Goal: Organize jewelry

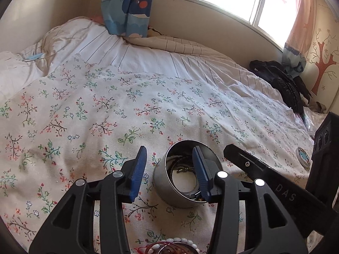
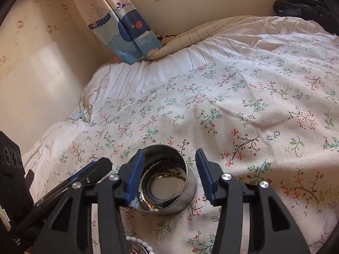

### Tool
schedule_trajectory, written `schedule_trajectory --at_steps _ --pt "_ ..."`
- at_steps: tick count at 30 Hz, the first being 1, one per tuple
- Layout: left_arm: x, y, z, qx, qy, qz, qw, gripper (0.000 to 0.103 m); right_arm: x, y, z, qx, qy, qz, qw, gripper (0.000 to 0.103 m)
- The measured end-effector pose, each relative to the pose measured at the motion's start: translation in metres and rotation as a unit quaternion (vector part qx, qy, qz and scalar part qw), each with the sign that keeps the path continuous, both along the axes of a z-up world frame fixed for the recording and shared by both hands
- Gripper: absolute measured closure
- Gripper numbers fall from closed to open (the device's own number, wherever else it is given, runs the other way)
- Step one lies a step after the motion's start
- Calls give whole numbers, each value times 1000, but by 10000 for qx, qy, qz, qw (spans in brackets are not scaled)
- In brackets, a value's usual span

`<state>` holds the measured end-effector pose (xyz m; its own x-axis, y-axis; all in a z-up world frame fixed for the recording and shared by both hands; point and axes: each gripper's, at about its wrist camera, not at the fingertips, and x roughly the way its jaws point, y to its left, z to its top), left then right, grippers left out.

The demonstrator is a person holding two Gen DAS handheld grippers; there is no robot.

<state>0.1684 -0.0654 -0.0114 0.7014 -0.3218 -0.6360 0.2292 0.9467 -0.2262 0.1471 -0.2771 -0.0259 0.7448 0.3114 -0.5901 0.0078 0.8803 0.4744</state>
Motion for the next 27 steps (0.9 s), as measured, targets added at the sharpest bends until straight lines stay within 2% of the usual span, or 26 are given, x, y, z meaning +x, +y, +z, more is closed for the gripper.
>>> schedule_trajectory --at_steps 14,18,21,27 --pt "-10 -3 -4 298 28 -19 9995 53 -2 -3 -1 -15 69 -98 9999 47" --pt "-16 1 -6 270 183 -115 9994 48 -9 -10 1 31 90 -192 9998 45" --pt "-18 13 -10 79 449 -146 9989 44 -18 -16 3 38 134 -270 9995 41" --pt "-33 40 -18 -88 779 25 9969 44 -35 -26 4 157 266 -352 9989 38"
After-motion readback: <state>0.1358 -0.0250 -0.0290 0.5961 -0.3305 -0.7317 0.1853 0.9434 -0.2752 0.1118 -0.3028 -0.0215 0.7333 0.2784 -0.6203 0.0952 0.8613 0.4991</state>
